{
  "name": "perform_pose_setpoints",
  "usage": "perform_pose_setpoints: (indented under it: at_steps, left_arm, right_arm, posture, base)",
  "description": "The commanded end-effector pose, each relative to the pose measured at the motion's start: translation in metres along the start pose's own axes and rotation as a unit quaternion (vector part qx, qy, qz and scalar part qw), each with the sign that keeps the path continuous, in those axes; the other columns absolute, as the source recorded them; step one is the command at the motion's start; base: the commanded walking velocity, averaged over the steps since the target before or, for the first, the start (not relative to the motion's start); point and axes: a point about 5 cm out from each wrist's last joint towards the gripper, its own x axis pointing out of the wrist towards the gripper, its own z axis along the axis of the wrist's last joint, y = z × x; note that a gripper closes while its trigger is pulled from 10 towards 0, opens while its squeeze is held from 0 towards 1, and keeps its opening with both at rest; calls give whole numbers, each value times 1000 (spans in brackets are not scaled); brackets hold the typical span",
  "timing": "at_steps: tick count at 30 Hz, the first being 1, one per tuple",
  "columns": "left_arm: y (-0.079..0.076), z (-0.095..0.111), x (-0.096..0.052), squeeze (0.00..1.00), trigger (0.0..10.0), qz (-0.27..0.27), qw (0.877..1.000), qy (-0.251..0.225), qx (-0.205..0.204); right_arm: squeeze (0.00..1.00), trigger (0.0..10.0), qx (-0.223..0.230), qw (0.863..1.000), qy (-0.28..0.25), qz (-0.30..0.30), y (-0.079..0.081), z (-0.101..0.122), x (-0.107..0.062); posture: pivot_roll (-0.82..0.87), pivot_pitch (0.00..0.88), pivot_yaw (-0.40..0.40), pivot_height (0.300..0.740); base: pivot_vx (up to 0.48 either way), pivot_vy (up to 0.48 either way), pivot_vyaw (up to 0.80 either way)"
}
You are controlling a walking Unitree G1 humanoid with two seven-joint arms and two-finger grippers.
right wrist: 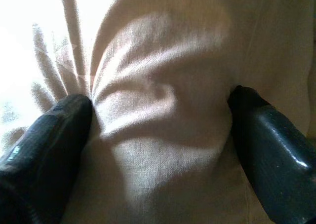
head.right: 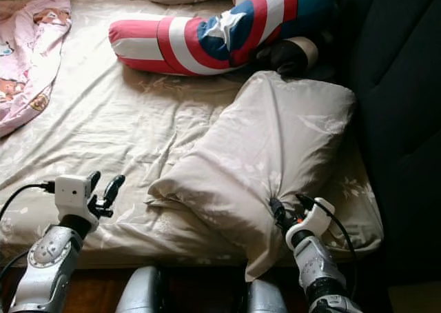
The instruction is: Clean up the room
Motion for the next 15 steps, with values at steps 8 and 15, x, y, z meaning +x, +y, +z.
perform_pose_setpoints:
  at_steps: [8, 15]
  left_arm:
    - [3, 0, -4, 0, 10000, -1, 1000, 9, 1]
    - [1, 1, -3, 0, 10000, -1, 1000, 9, 2]
  right_arm:
    - [0, 0, -23, 994, 103, 6, 0, -47, -6]
    - [0, 0, -52, 992, 113, 11, 2, -48, -5]
  posture:
    - [94, 267, 28, 632]
    - [94, 271, 23, 632]
  base:
    - [0, 0, 0]
    - [0, 0, 0]
